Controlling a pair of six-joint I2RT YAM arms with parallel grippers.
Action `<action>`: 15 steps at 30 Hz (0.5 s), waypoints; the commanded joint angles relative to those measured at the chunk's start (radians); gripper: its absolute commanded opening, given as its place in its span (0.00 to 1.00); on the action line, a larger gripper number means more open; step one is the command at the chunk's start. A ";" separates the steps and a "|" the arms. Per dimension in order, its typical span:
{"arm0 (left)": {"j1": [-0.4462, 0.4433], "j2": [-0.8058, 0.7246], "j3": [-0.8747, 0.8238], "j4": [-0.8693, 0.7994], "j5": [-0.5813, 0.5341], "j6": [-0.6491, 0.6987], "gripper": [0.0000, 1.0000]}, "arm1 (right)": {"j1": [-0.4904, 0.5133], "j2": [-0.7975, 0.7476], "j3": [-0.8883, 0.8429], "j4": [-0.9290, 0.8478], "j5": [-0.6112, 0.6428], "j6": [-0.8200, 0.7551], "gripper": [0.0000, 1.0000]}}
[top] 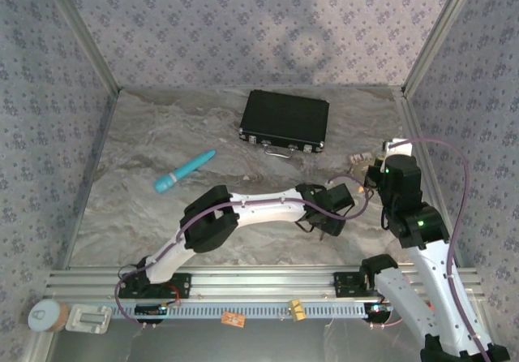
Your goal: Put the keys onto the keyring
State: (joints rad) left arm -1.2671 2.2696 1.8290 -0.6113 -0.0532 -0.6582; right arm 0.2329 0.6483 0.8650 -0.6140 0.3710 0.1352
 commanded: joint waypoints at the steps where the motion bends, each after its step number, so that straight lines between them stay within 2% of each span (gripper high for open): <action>1: 0.008 0.038 0.058 -0.061 0.032 0.023 0.63 | -0.007 -0.013 0.031 0.017 0.019 -0.006 0.00; 15: 0.011 0.067 0.080 -0.131 0.006 0.025 0.33 | -0.015 -0.009 0.023 0.029 0.007 -0.012 0.00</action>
State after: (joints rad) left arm -1.2568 2.3138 1.8927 -0.7048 -0.0383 -0.6365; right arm 0.2253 0.6483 0.8650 -0.6144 0.3706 0.1345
